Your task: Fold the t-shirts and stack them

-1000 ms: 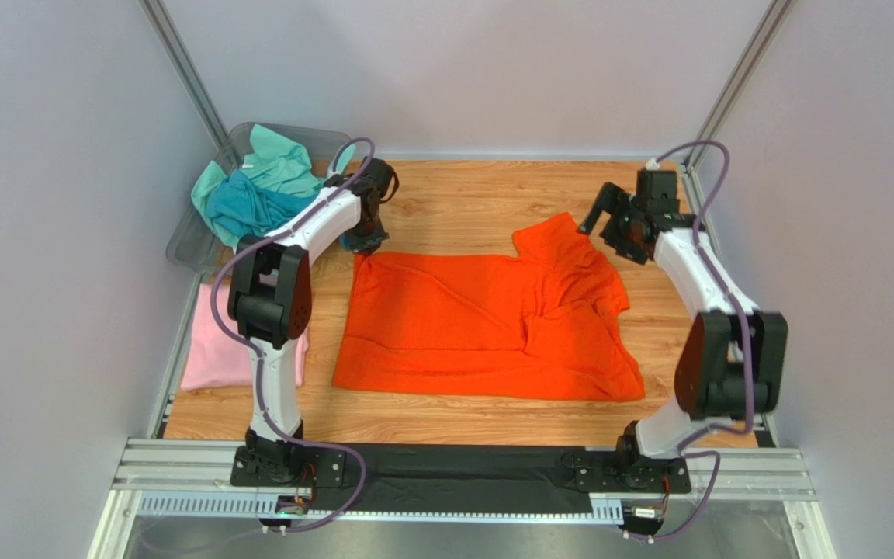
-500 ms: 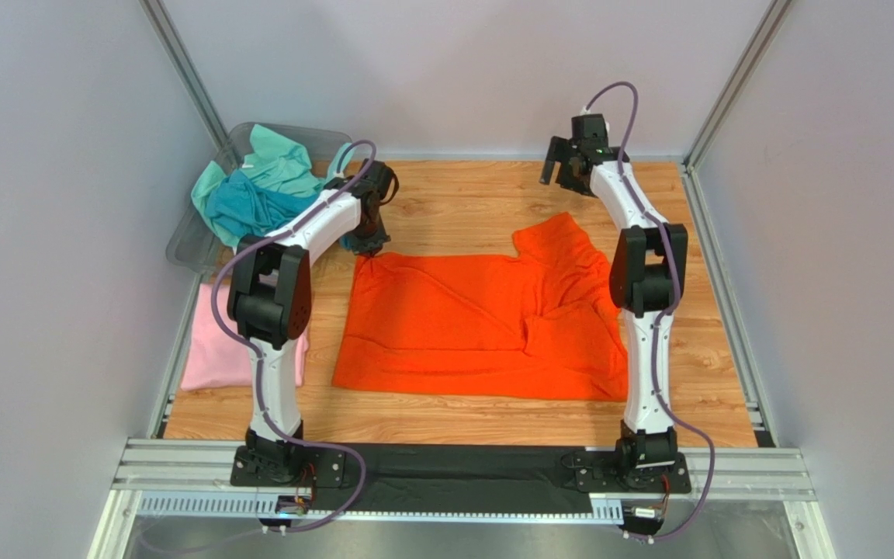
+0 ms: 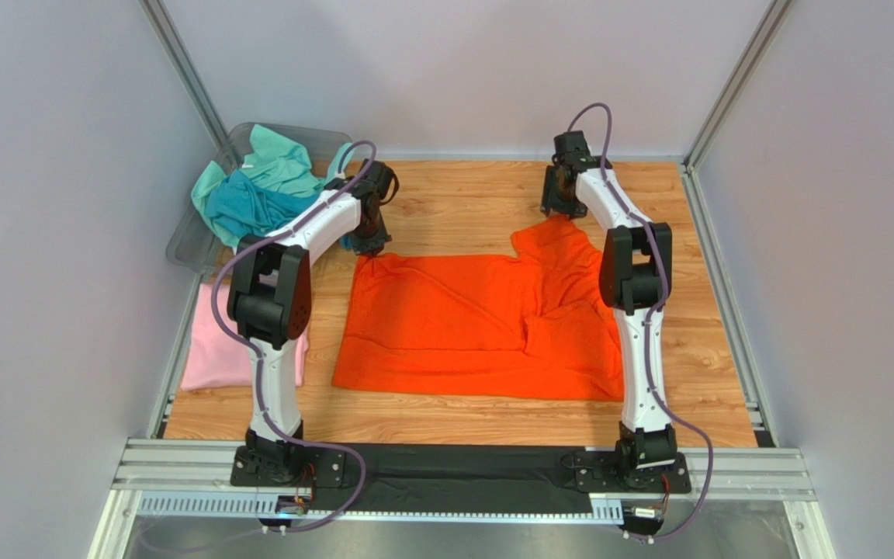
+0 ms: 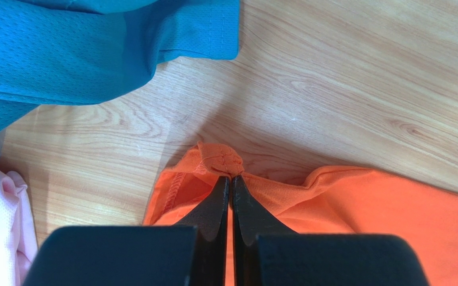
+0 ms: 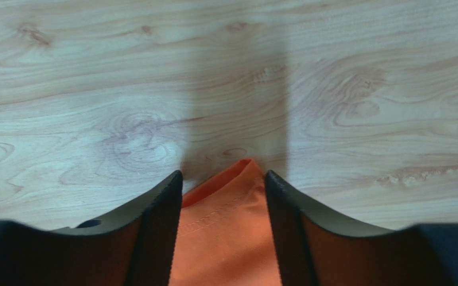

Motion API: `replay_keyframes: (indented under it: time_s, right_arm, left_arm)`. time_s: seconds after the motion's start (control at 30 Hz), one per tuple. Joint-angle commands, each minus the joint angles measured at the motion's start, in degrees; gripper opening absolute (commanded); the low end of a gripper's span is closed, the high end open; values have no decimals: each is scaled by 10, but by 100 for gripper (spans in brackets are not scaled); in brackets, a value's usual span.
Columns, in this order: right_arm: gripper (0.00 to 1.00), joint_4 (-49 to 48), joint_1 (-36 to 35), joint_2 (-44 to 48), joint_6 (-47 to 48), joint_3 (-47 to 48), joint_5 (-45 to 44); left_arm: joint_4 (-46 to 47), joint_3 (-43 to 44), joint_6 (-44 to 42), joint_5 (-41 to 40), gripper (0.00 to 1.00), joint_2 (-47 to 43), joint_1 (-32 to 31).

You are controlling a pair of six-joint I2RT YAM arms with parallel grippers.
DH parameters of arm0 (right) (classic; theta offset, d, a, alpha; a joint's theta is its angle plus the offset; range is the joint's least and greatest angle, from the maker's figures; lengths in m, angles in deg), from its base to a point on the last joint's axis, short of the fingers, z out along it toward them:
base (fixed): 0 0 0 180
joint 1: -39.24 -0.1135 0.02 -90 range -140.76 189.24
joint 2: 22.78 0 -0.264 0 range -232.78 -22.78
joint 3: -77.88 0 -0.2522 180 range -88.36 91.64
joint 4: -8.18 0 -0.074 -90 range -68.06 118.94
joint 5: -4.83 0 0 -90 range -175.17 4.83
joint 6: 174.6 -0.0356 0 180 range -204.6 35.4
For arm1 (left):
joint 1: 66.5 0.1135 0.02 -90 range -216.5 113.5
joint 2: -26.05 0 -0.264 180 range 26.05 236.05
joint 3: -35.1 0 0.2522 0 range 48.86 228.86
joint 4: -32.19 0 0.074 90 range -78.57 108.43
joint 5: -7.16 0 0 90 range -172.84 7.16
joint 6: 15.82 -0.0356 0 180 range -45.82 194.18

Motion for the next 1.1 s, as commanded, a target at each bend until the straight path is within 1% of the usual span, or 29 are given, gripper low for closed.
replay_keyframes:
  time_s: [0.0, 0.07, 0.13, 0.17, 0.23, 0.27, 0.33, 0.37, 0.4, 0.43, 0.5, 0.53, 0.57, 0.6, 0.63, 0.67, 0.7, 0.73, 0.77, 0.8, 0.87, 0.9, 0.97, 1.0, 1.07]
  right_arm:
    - [52, 32, -1, -3, 11, 15, 0]
    - [44, 39, -1, 0, 10, 8, -11]
    - [31, 40, -1, 6, 9, -6, -17]
    - [21, 39, -1, 8, 9, -8, -19]
    - [13, 39, -1, 16, 11, -8, -26]
    - [7, 36, -1, 20, 11, -7, -27]
    - [5, 25, -1, 45, 18, -14, -33]
    - [2, 21, -1, 56, 20, -21, -35]
    - [1, 17, -2, 71, 23, -30, -38]
    - [0, -1, -1, 108, 24, -67, -41]
    - [0, -23, -1, 151, 26, -114, -31]
    - [0, -44, -2, 196, 26, -170, -27]
    - [0, -53, -2, 219, 24, -196, -23]
    - [0, -60, -3, 262, 24, -227, -23]
    - [0, -69, -2, 283, 25, -252, -20]
    - [0, -70, -2, 302, 19, -303, -23]
    - [0, -71, -2, 342, 16, -326, -25]
    - [0, -77, -3, 361, 14, -350, -24]
    - [0, -81, -3, 381, 8, -396, -21]
    - [0, -87, -3, 420, 6, -417, -17]
    - [0, -92, -3, 459, -1, -473, -6]
    - [0, -93, -3, 496, -5, -492, -5]
    - [0, -92, -2, 534, -7, -537, 4]
    - [0, -92, -3, 571, -11, -551, 9]
    - [0, -89, -4, 606, -11, -578, 18]
  left_arm:
    - [9, -1, -11, 9, 0, -16, 3]
    - [8, -1, -12, 8, 0, -17, 3]
    - [9, -1, -14, 6, 0, -18, 3]
    - [9, 1, -17, 8, 0, -18, 3]
    - [8, 3, -20, 12, 0, -18, 3]
    - [9, 5, -22, 13, 0, -18, 3]
    - [9, 6, -24, 15, 0, -21, 3]
    - [10, 6, -25, 16, 0, -23, 3]
    - [9, 3, -25, 19, 0, -29, 3]
    - [10, 0, -24, 20, 0, -33, 3]
    - [11, -11, -24, 28, 0, -45, 3]
    - [14, -15, -25, 30, 0, -48, 3]
    - [15, -22, -26, 36, 0, -52, 3]
    - [16, -26, -26, 44, 0, -60, 3]
    - [17, -30, -26, 45, 0, -65, 3]
    - [19, -42, -26, 49, 0, -71, 2]
    - [23, -50, -26, 52, 0, -85, 1]
    - [31, -59, -27, 53, 0, -94, -1]
    - [37, -76, -30, 54, 0, -111, -2]
    - [42, -86, -33, 54, 0, -121, -3]
    - [51, -114, -33, 52, 0, -140, -5]
    - [54, -124, -31, 50, 0, -159, -6]
    - [64, -157, -28, 46, 0, -188, -6]
    - [69, -170, -26, 47, 0, -199, -6]
    - [82, -202, -25, 50, 0, -227, -7]
